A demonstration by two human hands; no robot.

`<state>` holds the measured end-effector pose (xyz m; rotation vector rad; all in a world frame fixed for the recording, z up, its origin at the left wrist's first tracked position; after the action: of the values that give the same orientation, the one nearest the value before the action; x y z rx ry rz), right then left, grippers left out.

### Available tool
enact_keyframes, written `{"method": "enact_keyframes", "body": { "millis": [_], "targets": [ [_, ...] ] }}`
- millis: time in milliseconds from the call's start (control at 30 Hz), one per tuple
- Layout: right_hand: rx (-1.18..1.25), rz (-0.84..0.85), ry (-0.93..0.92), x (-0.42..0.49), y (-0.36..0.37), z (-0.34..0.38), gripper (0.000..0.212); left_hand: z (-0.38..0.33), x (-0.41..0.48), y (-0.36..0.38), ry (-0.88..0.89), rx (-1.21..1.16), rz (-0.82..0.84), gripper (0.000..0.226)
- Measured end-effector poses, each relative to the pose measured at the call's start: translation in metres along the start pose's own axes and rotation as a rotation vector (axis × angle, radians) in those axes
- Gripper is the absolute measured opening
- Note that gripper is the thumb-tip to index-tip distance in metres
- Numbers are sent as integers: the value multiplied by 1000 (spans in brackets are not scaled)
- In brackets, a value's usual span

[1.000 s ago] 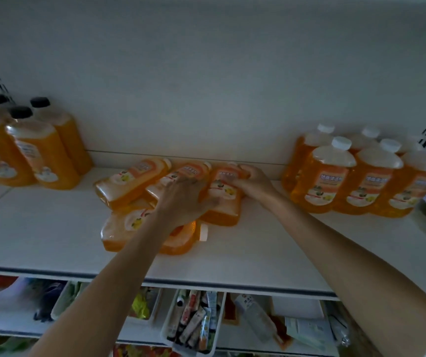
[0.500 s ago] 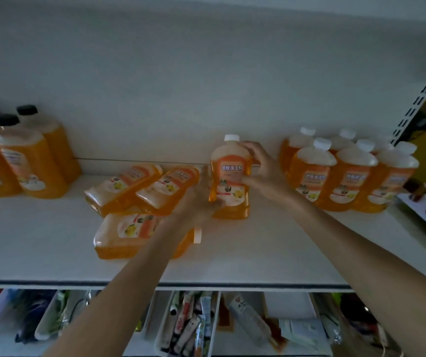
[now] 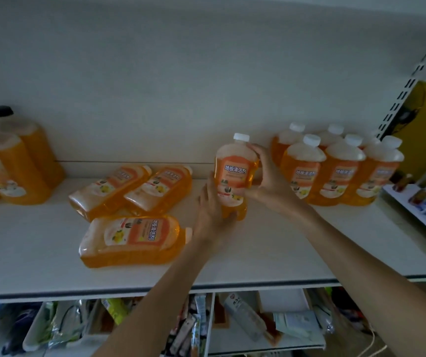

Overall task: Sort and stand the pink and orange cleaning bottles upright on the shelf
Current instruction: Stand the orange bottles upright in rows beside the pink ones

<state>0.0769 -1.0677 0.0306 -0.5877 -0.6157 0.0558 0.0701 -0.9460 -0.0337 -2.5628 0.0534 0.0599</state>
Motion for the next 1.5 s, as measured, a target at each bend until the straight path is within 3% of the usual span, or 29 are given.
{"method": "enact_keyframes", "body": {
  "millis": [167,367,700,833,1067,1167,1300,1500],
  "targets": [
    [-4,-27,4,-4,-6,-1,91,4,5,-2,86,-77,81,109],
    [-48,25,0,2,-5,-1,92,13,14,-5,93,-200,138,94],
    [-166,30,-43,13,-6,3,87,5,8,-13,118,-58,39,88],
    [-169,-14,-78,10,-12,9,101,10,10,-8,108,-117,104,87],
    [-496,88,-129,17,-10,22,116,12,14,-3,173,44,31,77],
    [-646,64,-158,16,-10,22,110,16,9,5,167,104,102,67],
    [-879,-6,-106,24,-20,17,97,11,-3,21,246,358,145,56],
    [-1048,69,5,40,-18,3,95,10,-5,18,238,366,138,47]
  ]
}}
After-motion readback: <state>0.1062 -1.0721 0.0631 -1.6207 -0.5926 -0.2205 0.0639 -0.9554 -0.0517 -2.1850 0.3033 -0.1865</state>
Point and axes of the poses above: each hand's wrist, its own x-axis towards the middle knuckle, its own y-axis out of the palm, z = x × y, the point moved 10 cm from there along x, towards the middle knuckle, and after that the axes turned 15 degrees about -y, right-handed, at the moved point
